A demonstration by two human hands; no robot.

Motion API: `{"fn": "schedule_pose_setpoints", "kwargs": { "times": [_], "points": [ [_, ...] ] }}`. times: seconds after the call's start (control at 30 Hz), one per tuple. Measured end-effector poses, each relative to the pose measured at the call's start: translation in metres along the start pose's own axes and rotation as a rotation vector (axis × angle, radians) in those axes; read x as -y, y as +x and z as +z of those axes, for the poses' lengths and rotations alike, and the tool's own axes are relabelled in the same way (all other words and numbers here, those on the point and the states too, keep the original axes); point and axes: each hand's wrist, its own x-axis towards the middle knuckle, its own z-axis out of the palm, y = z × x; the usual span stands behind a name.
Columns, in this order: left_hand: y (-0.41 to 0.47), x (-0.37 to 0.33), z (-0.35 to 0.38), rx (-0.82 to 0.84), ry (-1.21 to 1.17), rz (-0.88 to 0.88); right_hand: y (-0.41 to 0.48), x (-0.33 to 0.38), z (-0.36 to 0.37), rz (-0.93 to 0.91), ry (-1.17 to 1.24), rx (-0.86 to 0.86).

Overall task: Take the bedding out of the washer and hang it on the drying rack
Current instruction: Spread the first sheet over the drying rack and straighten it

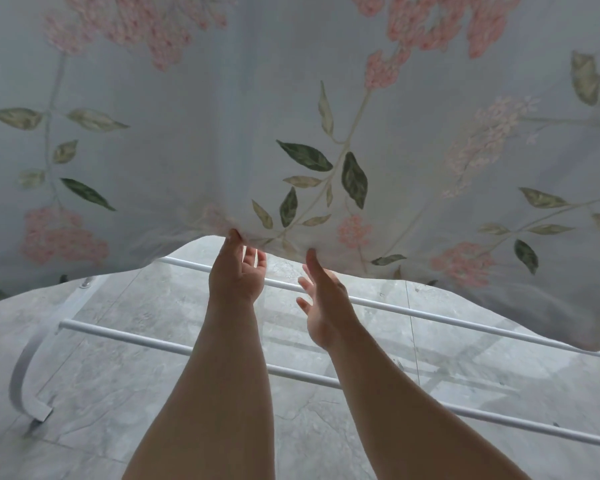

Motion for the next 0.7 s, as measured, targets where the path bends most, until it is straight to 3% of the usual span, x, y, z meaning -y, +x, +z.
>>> {"fn": "schedule_pose_setpoints", "kwargs": {
  "times": [0.1,0.3,0.47,0.7],
  "points": [
    [0.0,-0.005,-0.003,0.006,-0.004,-0.035,0.013,0.009,0.013,0.03,0.169,0.022],
    [0.006,-0.042,-0.006,0.049,-0.161,0.089,0.02,0.021,0.022,0.034,0.289,-0.185],
    [0.02,-0.085,-0.012,0.256,-0.391,0.191,0.029,0.03,0.03,0.018,0.361,-0.313],
    [0.031,-0.098,-0.011,0.051,-0.321,0.244,0.026,0.019,0.076,0.088,0.196,-0.087]
  ]
}}
